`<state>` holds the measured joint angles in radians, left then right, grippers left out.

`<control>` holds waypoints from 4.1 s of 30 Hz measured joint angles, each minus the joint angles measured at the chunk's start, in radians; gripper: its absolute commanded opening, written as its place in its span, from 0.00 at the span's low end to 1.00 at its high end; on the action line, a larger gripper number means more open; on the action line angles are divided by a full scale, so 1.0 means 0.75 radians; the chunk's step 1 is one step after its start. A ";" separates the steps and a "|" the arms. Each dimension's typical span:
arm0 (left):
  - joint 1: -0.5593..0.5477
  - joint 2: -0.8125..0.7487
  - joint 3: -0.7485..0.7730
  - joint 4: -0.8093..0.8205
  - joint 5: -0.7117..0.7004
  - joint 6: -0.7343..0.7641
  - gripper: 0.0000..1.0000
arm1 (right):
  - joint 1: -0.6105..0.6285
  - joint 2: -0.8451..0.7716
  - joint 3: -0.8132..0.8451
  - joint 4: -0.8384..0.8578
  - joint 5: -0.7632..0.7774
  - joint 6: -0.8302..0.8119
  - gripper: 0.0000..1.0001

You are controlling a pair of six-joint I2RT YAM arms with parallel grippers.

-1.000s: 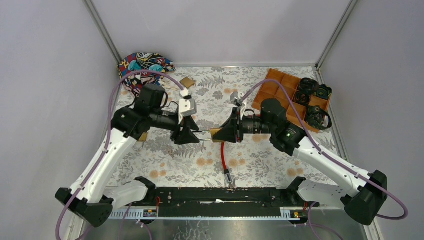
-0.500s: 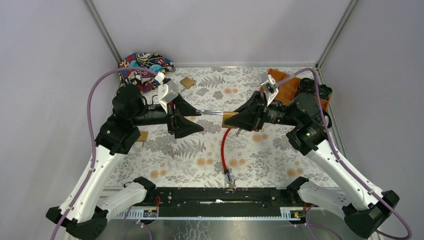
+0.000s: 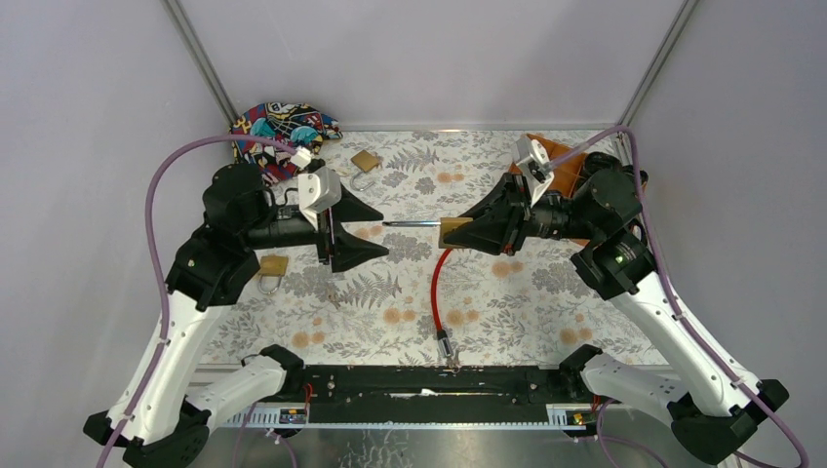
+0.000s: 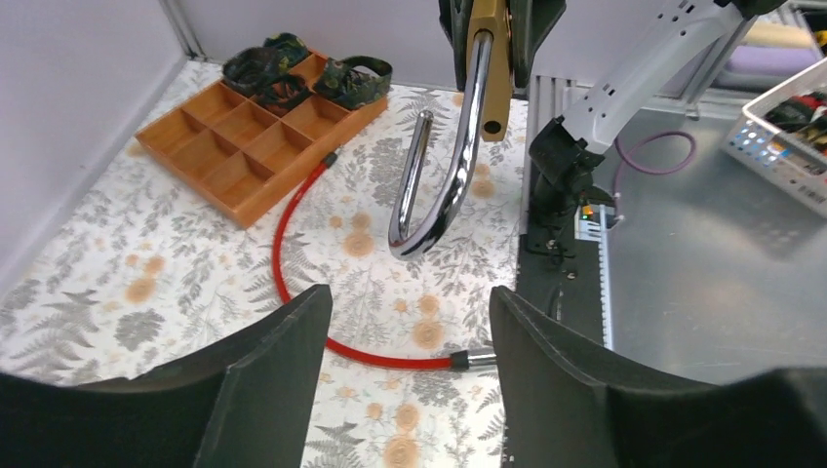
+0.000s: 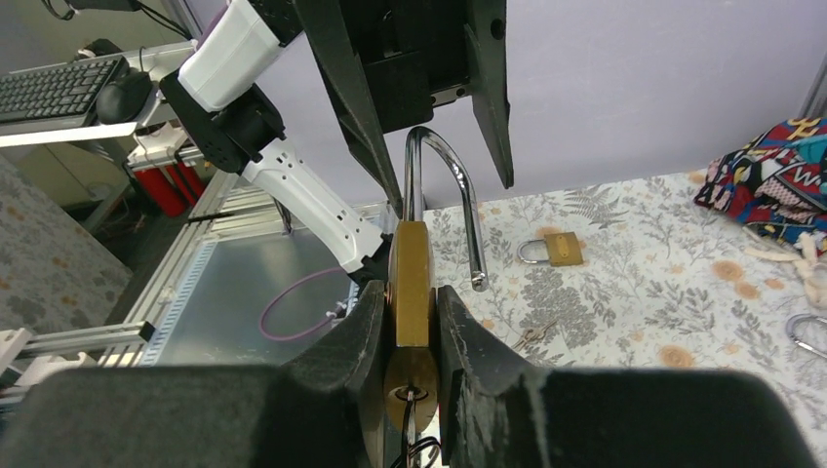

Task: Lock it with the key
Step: Lock the lock.

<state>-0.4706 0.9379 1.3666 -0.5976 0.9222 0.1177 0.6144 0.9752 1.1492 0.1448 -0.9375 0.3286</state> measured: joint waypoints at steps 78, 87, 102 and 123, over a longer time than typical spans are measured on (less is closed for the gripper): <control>-0.240 0.299 -0.237 0.922 0.018 -0.701 0.35 | -0.118 0.033 -0.039 0.406 0.196 0.107 0.00; -0.218 0.255 -0.249 0.974 0.011 -0.705 0.10 | -0.104 0.060 -0.049 0.276 0.134 0.153 0.00; -0.227 0.227 -0.253 0.724 0.033 -0.452 0.00 | -0.120 0.136 0.155 -0.148 0.097 -0.048 1.00; -0.207 0.180 -0.221 -0.156 -0.112 0.463 0.00 | 0.054 0.296 0.377 -1.217 0.246 -0.909 0.61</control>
<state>-0.6254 1.0729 1.2007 -0.7143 0.8383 0.4648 0.6552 1.1969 1.4322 -0.7681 -0.7528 -0.3531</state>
